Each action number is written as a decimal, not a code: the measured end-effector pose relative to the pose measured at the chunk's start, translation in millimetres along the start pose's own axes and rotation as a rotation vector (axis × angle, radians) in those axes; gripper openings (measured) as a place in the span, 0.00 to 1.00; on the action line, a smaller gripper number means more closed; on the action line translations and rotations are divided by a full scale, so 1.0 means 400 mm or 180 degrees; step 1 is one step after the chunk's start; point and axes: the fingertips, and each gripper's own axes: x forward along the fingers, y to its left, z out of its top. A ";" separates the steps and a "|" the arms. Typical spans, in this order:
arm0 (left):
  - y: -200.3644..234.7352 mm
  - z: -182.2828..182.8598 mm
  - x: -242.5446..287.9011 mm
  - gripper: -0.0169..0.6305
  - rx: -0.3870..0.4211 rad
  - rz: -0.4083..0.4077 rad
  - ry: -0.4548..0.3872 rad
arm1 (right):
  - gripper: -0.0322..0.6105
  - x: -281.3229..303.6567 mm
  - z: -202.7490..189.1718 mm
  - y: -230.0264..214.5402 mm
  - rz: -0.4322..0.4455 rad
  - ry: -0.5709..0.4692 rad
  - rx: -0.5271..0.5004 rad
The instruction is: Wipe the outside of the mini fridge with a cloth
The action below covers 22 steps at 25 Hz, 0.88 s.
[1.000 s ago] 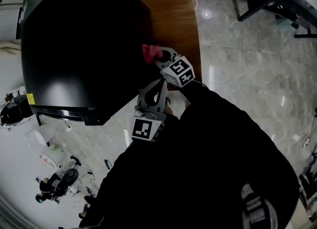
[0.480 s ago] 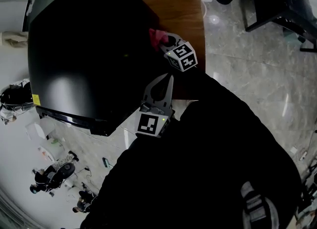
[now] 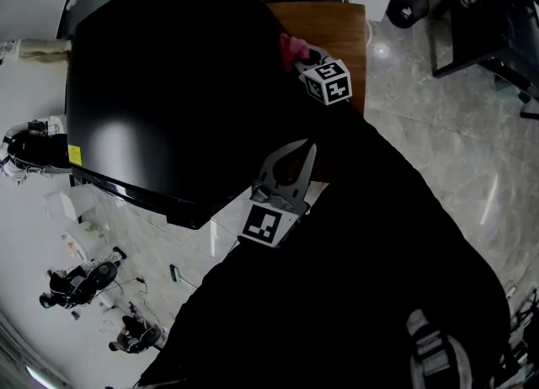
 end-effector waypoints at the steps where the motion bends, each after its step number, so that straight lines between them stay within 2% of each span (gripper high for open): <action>1: -0.005 0.005 -0.005 0.04 -0.0006 -0.0019 -0.0002 | 0.17 0.004 0.001 -0.005 0.0029 0.0033 0.0006; 3: -0.017 0.022 -0.019 0.04 -0.0048 -0.0066 -0.0023 | 0.17 -0.006 0.025 -0.004 0.0034 0.0040 -0.0030; 6: -0.055 0.074 -0.051 0.04 -0.0116 -0.0204 -0.0079 | 0.18 -0.085 0.109 0.032 0.0002 -0.0200 -0.0037; 10: -0.144 0.185 -0.086 0.04 -0.0202 -0.0569 -0.0161 | 0.18 -0.260 0.247 0.099 0.0075 -0.0532 -0.0184; 13: -0.207 0.298 -0.101 0.04 -0.0200 -0.0869 -0.0413 | 0.18 -0.368 0.391 0.142 0.0228 -0.0664 -0.0524; 16: -0.249 0.402 -0.153 0.04 -0.0175 -0.1079 -0.0551 | 0.18 -0.449 0.539 0.230 0.0279 -0.0713 -0.0962; 19: -0.259 0.492 -0.222 0.04 -0.0093 -0.1113 -0.0545 | 0.18 -0.499 0.663 0.349 0.0390 -0.0628 -0.1281; 22: -0.231 0.571 -0.304 0.04 0.0077 -0.1002 -0.0588 | 0.18 -0.508 0.739 0.474 0.0562 -0.0376 -0.1568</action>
